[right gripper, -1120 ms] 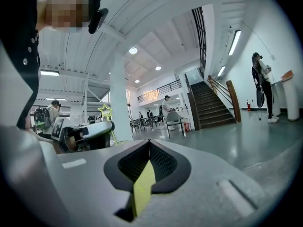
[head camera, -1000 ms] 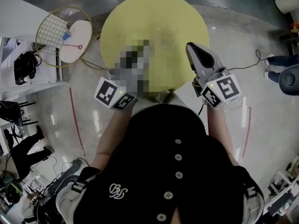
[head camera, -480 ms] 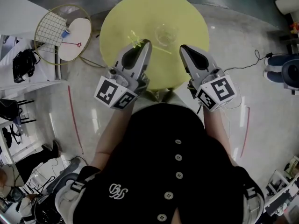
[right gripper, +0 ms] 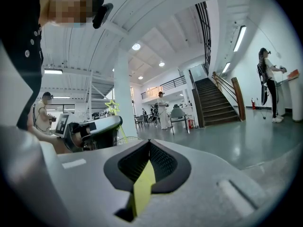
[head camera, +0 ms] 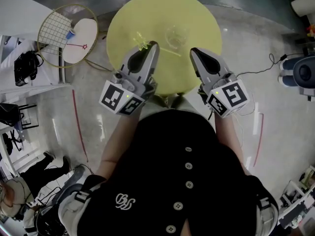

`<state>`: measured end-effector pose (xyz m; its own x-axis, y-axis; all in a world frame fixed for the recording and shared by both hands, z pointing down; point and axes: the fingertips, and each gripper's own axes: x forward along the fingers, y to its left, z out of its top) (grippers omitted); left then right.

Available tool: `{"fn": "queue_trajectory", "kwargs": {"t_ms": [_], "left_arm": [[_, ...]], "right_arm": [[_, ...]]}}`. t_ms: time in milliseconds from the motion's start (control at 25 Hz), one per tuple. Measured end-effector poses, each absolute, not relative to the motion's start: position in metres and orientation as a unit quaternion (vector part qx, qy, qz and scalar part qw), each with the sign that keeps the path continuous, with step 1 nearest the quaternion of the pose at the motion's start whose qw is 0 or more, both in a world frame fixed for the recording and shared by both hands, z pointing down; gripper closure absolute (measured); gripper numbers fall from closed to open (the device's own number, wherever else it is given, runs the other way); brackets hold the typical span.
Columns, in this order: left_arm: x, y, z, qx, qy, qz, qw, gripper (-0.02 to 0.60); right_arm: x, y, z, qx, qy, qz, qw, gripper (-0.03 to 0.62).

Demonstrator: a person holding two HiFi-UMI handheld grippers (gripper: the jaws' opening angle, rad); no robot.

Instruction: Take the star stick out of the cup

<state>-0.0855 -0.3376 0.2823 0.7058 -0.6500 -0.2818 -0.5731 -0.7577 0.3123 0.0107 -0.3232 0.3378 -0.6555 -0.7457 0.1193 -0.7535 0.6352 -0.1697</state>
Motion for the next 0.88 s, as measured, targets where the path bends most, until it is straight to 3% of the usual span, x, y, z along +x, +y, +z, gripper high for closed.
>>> {"fn": "queue_trajectory", "kwargs": {"t_ms": [880], "left_arm": [[-0.09, -0.3374, 0.2837, 0.917, -0.337, -0.189, 0.099, 0.566]], "right_arm": [[0.0048, -0.3183, 0.3475, 0.406, -0.906, 0.112, 0.026, 0.591]]}}
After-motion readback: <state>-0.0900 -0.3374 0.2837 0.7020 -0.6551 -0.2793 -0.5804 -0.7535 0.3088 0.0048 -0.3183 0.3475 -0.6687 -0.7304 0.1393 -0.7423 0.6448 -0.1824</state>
